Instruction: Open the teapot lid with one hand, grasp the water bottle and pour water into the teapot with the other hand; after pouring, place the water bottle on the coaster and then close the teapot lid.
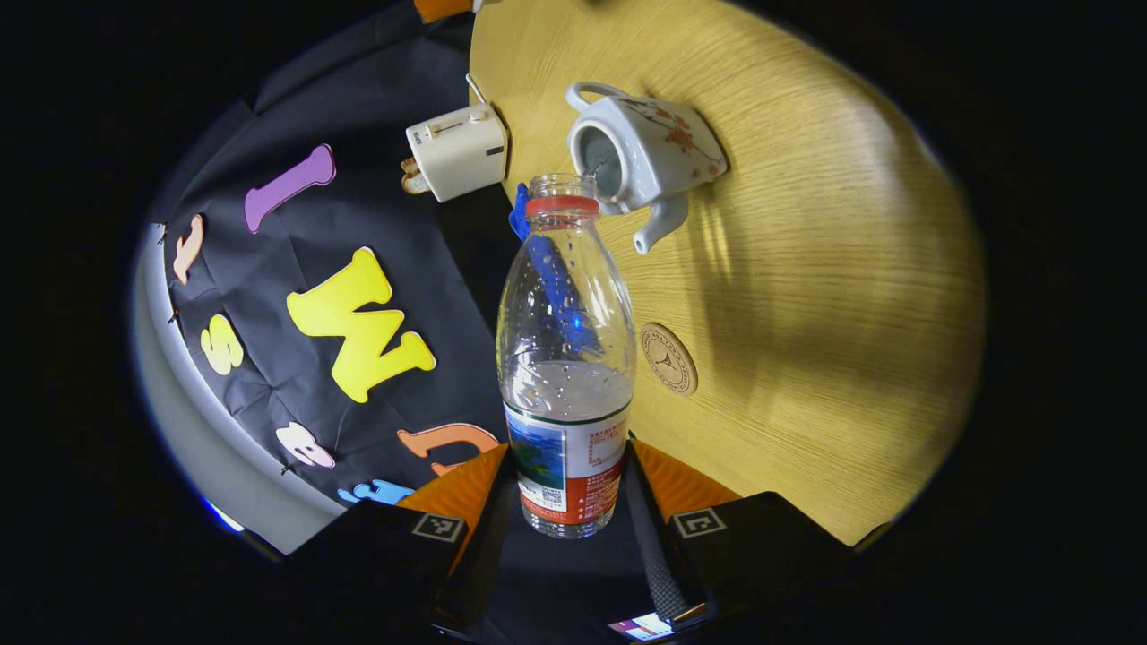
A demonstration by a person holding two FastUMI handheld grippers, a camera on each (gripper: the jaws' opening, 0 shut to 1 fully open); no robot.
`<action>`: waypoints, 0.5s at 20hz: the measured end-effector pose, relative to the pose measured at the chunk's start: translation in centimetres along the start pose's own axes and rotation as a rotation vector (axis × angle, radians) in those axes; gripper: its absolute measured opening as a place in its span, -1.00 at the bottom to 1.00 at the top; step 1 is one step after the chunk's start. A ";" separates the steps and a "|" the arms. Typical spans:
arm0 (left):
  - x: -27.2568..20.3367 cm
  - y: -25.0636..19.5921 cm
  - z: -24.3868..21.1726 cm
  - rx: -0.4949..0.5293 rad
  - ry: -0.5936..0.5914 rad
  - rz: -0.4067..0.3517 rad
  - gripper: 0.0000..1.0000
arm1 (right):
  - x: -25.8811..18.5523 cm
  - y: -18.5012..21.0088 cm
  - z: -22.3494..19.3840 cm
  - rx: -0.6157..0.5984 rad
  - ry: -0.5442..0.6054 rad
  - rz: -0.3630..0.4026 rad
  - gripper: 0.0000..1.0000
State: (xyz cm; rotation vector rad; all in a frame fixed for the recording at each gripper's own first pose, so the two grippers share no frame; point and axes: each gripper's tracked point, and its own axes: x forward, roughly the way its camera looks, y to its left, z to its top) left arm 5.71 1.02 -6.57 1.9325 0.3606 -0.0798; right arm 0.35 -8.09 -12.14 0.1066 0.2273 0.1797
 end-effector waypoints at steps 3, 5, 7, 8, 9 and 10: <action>0.0 0.3 -0.1 0.012 0.006 0.003 0.39 | -0.1 -0.1 -0.1 0.001 -0.002 0.001 -1.00; 0.0 0.6 0.0 0.027 0.011 0.010 0.39 | -0.1 -0.1 -0.2 0.004 0.000 0.003 -1.00; -0.1 0.5 0.0 0.032 0.011 0.008 0.39 | -0.1 -0.3 -0.2 0.003 -0.001 0.003 -1.00; -0.1 0.5 0.1 0.037 0.013 0.008 0.39 | -0.2 -0.3 -0.1 0.004 -0.001 0.002 -1.00; -0.2 0.6 0.1 0.045 0.013 0.010 0.39 | -0.3 -0.4 -0.3 0.004 -0.001 0.001 -1.00; -0.2 0.8 0.2 0.049 0.015 0.012 0.39 | -0.2 -0.5 -0.2 0.004 -0.001 0.001 -1.00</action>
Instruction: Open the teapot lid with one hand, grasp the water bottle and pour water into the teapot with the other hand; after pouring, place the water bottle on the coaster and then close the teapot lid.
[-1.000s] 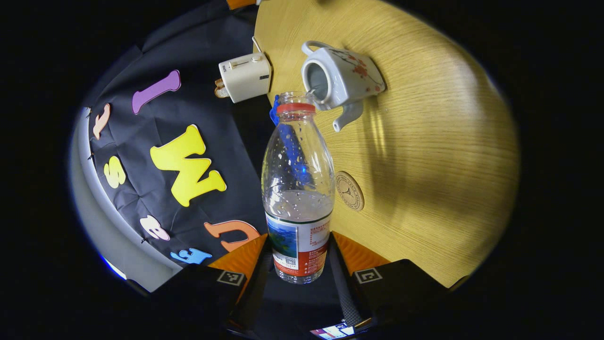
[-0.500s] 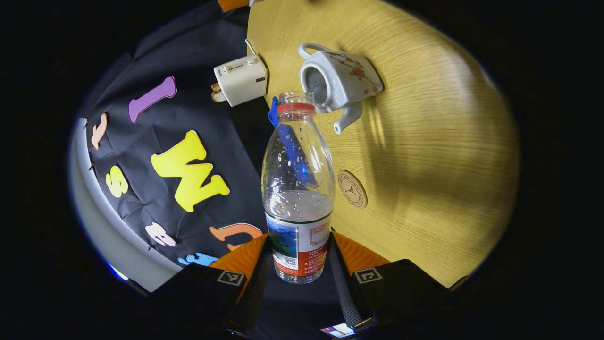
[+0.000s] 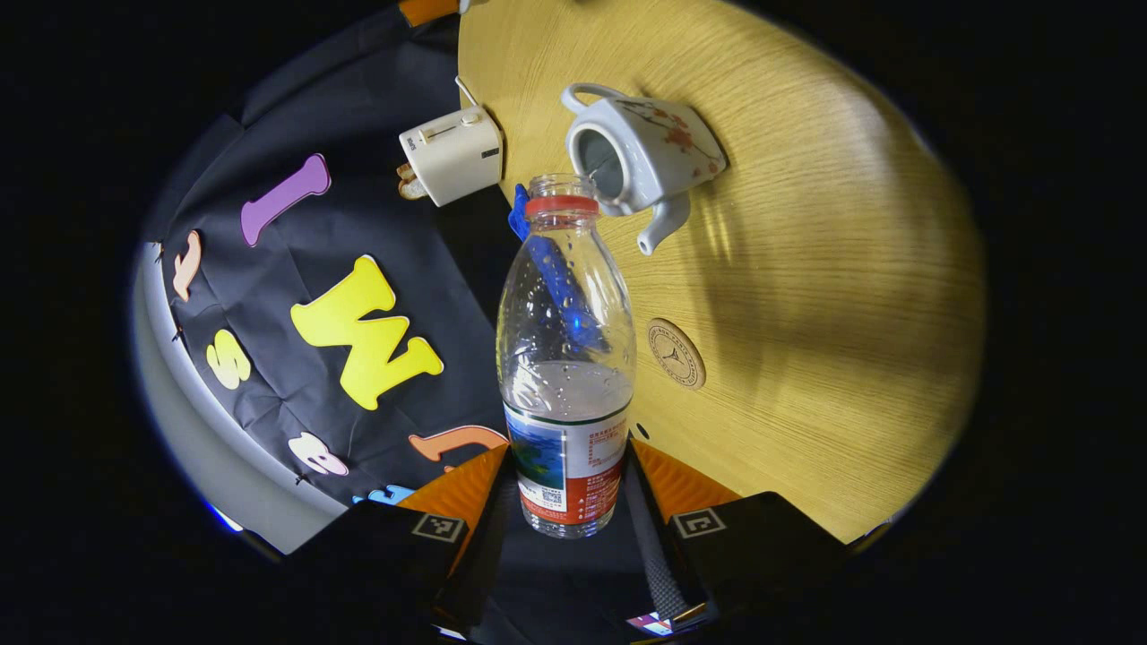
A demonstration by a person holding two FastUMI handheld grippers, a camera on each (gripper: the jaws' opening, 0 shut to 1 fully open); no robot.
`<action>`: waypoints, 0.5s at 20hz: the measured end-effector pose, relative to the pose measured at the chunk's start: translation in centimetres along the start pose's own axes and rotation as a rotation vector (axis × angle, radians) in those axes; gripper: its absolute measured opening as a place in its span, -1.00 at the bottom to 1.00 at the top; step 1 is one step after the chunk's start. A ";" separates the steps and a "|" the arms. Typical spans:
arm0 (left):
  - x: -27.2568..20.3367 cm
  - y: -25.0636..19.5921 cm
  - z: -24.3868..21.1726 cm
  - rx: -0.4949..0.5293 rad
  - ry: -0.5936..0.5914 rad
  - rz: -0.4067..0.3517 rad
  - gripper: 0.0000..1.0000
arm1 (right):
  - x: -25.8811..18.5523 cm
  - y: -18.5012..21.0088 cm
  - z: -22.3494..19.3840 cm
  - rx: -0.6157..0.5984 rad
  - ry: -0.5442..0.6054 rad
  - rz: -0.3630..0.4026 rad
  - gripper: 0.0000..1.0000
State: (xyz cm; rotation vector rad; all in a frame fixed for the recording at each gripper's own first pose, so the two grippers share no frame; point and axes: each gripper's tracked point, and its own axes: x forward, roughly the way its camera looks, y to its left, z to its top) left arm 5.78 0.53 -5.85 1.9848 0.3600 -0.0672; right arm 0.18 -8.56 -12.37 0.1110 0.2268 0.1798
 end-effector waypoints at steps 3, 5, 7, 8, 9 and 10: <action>-0.2 0.4 0.0 0.016 0.002 0.010 0.39 | -0.1 -0.1 0.0 0.001 -0.001 -0.002 -1.00; -0.2 0.7 0.1 0.022 0.006 0.017 0.38 | -0.1 -0.2 0.0 0.004 -0.002 -0.001 -1.00; -0.3 0.7 0.0 0.031 0.009 0.016 0.39 | -0.1 -0.1 0.0 0.005 -0.003 0.000 -1.00; -0.4 0.9 0.1 0.042 0.009 0.020 0.39 | -0.1 -0.2 0.1 0.006 -0.003 0.000 -1.00; -0.5 1.0 0.0 0.048 0.014 0.024 0.39 | -0.1 -0.2 0.0 0.006 -0.003 0.001 -1.00; -0.5 1.1 0.0 0.052 0.014 0.030 0.39 | -0.2 -0.2 0.0 0.006 -0.003 0.001 -1.00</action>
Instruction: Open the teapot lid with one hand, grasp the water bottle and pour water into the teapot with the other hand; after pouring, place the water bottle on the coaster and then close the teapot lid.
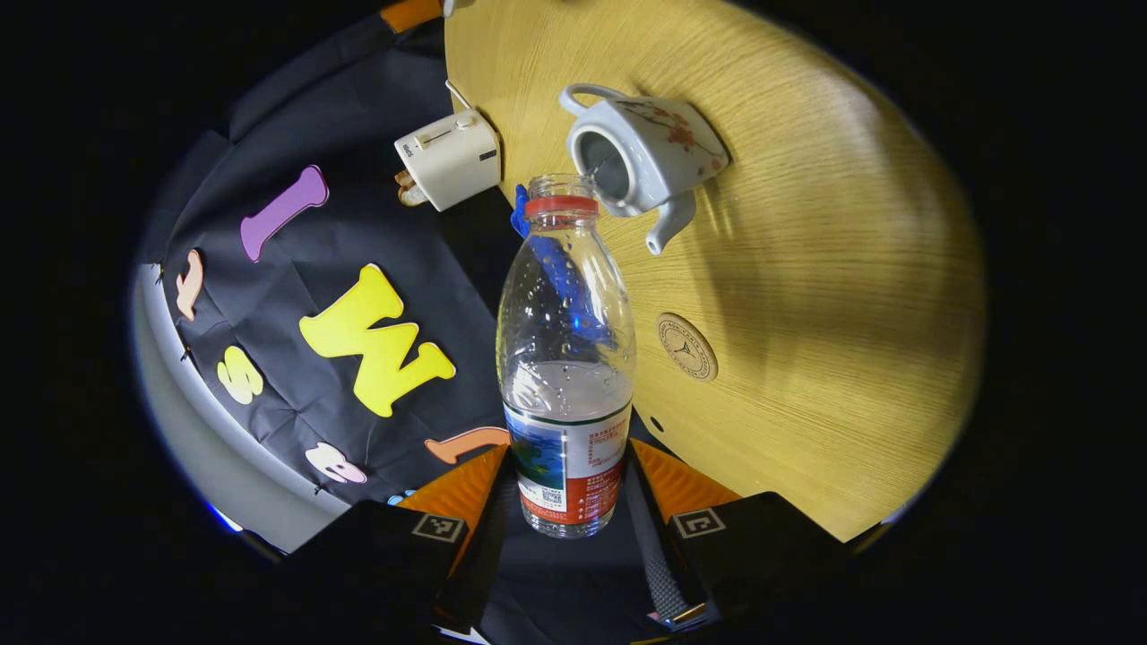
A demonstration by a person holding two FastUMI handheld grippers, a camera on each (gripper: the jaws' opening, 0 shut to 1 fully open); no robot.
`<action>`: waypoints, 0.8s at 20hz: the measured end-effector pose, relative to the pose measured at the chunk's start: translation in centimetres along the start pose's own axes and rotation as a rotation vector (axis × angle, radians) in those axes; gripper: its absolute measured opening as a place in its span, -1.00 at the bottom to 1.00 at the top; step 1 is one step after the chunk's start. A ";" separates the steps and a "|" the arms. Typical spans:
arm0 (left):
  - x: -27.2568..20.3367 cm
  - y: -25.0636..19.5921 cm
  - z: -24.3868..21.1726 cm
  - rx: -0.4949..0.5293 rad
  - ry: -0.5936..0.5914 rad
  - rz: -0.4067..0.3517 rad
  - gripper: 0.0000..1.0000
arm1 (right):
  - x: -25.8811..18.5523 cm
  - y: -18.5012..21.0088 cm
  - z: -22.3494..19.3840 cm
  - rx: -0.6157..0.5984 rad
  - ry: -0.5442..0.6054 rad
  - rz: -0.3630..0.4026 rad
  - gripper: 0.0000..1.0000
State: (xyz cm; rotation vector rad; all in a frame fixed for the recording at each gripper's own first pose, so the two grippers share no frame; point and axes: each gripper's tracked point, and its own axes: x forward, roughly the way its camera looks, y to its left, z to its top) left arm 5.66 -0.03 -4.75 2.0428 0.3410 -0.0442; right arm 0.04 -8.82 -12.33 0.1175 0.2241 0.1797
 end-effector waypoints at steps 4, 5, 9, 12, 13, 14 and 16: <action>-0.2 0.0 0.2 0.021 0.005 0.004 0.39 | -0.1 -0.2 -0.4 0.006 0.006 0.002 -1.00; -0.3 0.1 0.2 0.025 0.007 0.006 0.39 | -0.1 -0.2 -0.4 0.006 0.006 0.001 -1.00; -0.3 -0.2 0.5 0.027 0.006 0.003 0.39 | -0.2 -0.4 -0.2 0.007 0.000 -0.003 -1.00; -0.3 -0.2 0.5 0.028 0.005 -0.001 0.38 | -0.3 -0.4 -0.2 0.007 -0.001 -0.003 -1.00; -0.2 -0.1 0.3 0.024 0.004 -0.002 0.39 | -0.3 -0.4 -0.2 0.007 0.000 -0.003 -1.00; -0.2 -0.1 0.1 0.021 0.007 -0.005 0.39 | -0.3 -0.3 -0.2 0.006 0.000 -0.002 -1.00; -0.1 -0.4 0.2 0.016 0.005 -0.005 0.39 | -0.3 -0.3 -0.2 0.005 0.000 -0.003 -1.00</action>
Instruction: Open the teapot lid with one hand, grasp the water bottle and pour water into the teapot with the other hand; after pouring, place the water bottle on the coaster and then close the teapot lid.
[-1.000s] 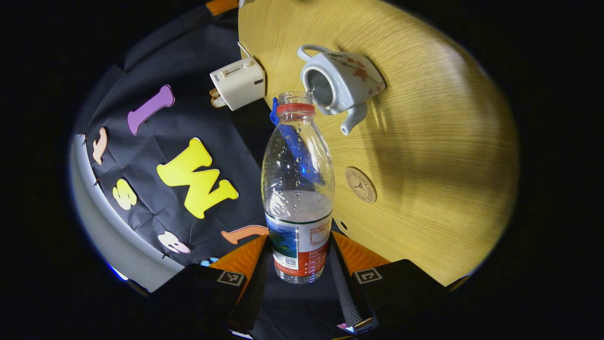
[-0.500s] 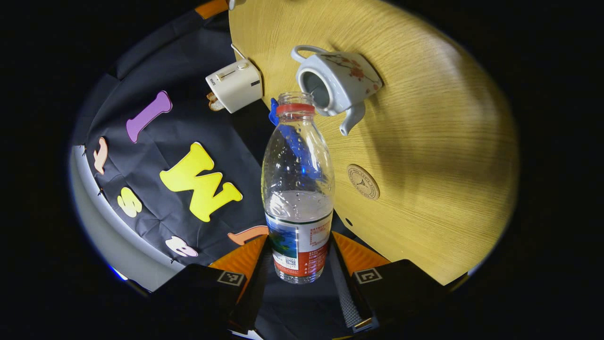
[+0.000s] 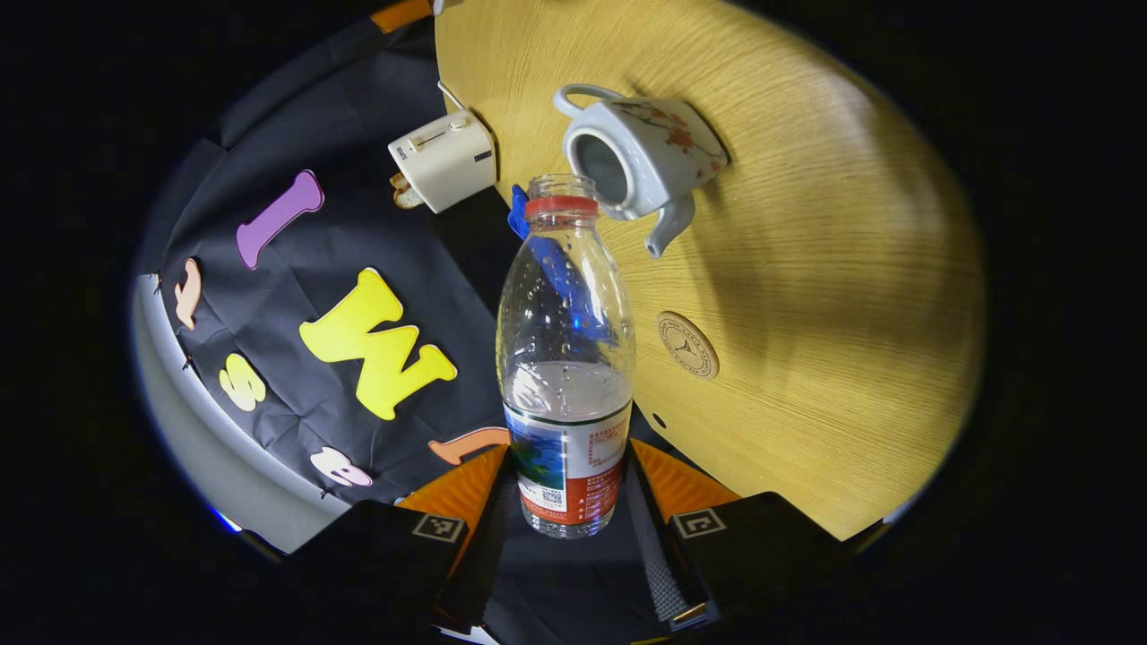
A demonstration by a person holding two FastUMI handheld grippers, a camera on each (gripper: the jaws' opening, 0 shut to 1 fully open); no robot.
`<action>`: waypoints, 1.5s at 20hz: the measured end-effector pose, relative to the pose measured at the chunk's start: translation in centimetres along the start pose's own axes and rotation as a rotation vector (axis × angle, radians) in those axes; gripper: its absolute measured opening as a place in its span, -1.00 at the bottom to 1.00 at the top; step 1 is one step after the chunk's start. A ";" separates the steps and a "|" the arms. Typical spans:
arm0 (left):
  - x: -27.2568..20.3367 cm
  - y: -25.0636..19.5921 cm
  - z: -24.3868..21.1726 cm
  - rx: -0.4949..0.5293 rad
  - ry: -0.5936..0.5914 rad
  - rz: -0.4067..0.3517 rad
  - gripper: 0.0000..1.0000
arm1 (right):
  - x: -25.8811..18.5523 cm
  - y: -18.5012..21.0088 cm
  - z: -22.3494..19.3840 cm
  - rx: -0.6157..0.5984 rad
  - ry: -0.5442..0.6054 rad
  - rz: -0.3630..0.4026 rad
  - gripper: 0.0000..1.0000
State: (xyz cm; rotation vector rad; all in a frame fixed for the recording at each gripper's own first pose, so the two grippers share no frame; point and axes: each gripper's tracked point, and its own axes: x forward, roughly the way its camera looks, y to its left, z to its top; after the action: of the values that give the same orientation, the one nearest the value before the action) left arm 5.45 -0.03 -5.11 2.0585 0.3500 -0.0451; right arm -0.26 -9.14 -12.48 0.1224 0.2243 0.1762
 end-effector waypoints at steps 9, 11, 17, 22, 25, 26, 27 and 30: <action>0.6 -0.1 -0.7 -0.104 -0.020 0.010 0.46 | 0.0 0.2 0.6 -0.010 -0.007 -0.010 -1.00; 0.9 -0.4 -0.7 -0.153 -0.038 0.015 0.39 | -0.1 0.2 0.9 -0.014 -0.010 -0.017 -1.00; 1.5 -3.0 -0.1 -0.434 -0.119 0.011 0.38 | -0.1 1.5 1.8 -0.044 -0.013 -0.017 -1.00; 0.4 -4.0 -0.9 -0.878 -0.185 0.019 0.38 | 0.1 3.4 2.6 -0.044 -0.006 0.006 -1.00; -0.2 -5.2 -1.4 -1.211 -0.205 -0.040 0.38 | 0.0 4.4 3.3 -0.060 -0.012 0.012 -1.00; -0.4 -5.4 -1.8 -1.313 -0.205 -0.051 0.39 | 0.1 4.7 3.5 -0.066 -0.014 0.013 -0.95; -0.7 -5.6 -2.1 -1.415 -0.212 -0.052 0.39 | 0.1 4.9 3.7 -0.066 -0.018 0.012 -1.00; -1.2 -6.1 -1.6 -1.703 -0.238 -0.120 0.39 | 0.2 5.6 4.2 -0.074 -0.023 0.013 -1.00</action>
State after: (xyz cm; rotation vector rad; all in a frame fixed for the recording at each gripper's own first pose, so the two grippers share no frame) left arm 2.49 3.84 -9.33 0.3389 0.2031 -0.0391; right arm 0.03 -4.01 -7.69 0.0527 0.1934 0.1957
